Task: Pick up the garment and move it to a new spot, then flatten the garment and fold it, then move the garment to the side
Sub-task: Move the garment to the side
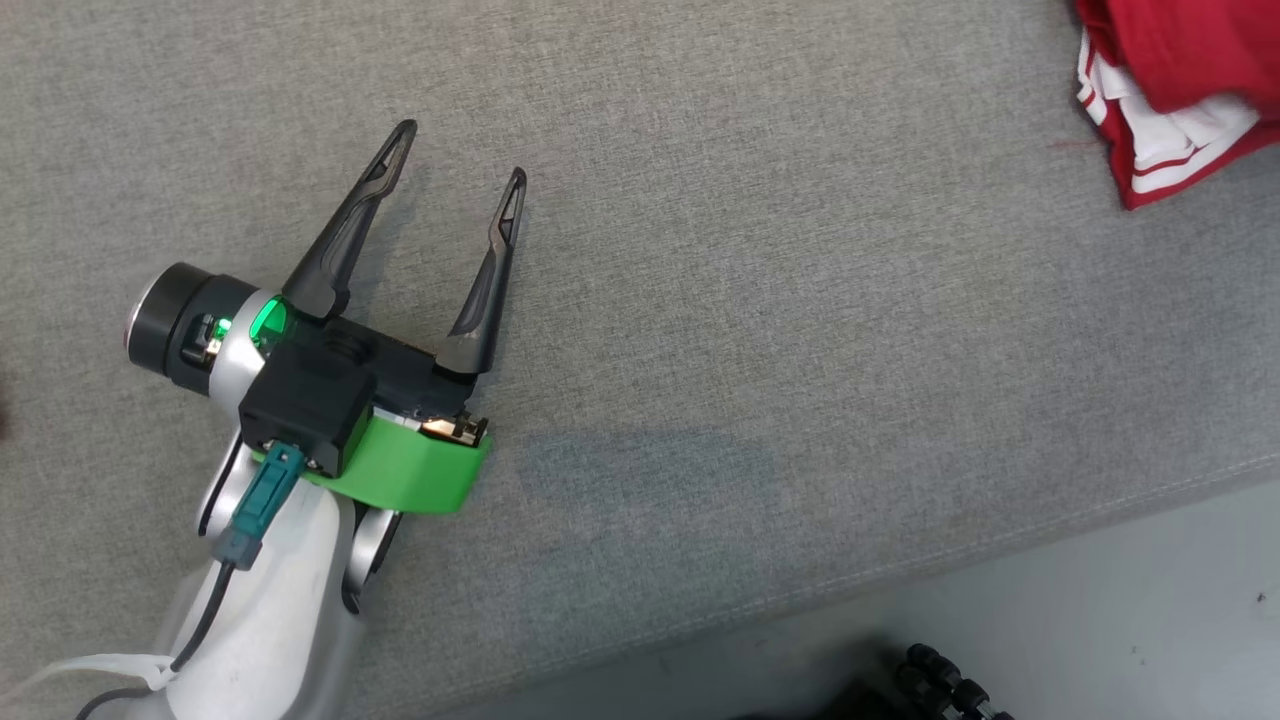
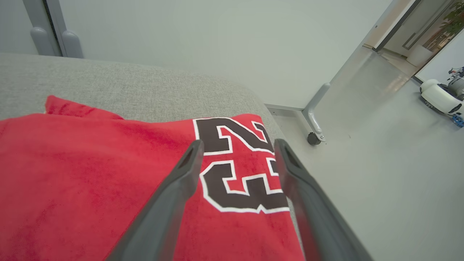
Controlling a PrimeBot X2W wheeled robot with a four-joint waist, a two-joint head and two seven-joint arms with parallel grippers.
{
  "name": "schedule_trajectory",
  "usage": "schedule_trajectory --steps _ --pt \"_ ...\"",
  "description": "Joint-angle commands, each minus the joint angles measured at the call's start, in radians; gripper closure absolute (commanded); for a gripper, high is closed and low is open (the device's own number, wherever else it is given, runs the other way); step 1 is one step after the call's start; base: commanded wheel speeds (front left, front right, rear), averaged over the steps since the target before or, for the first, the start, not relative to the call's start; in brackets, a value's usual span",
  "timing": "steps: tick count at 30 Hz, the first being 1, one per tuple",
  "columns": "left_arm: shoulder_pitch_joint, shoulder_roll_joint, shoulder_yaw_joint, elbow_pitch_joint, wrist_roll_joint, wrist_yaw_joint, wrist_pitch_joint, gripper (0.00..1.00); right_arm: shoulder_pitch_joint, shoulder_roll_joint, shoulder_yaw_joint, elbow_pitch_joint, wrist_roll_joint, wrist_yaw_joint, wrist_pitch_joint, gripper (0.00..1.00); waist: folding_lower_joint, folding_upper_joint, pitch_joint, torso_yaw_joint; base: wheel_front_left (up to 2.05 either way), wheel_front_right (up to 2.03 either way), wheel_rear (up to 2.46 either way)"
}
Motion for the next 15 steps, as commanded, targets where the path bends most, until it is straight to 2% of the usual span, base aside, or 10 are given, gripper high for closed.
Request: schedule_trajectory --steps 1,6,9,15 --pt "-0.006 -0.002 0.004 0.000 -0.007 0.006 -0.004 0.00 0.004 0.011 -0.031 0.014 -0.038 -0.002 -0.002 0.00 -0.0001 -0.0001 -0.001 0.016 0.00 0.00 0.00" --pt "0.000 -0.007 0.010 0.007 -0.017 0.012 -0.007 0.00 0.031 0.041 -0.121 -0.036 -0.100 -0.002 -0.002 0.00 -0.0001 -0.0001 -0.019 0.024 0.00 0.00 0.00" --pt "0.009 -0.010 0.019 0.012 -0.020 0.021 -0.009 0.00 0.075 0.072 -0.176 -0.155 -0.118 -0.002 -0.002 0.00 -0.0001 -0.0001 -0.045 0.034 0.00 0.00 0.00" --pt "0.056 -0.017 0.055 0.015 -0.030 0.046 -0.008 0.00 0.258 0.155 -0.215 -0.443 -0.113 -0.002 -0.002 0.00 -0.0001 -0.0001 -0.133 0.054 0.00 0.00 0.00"
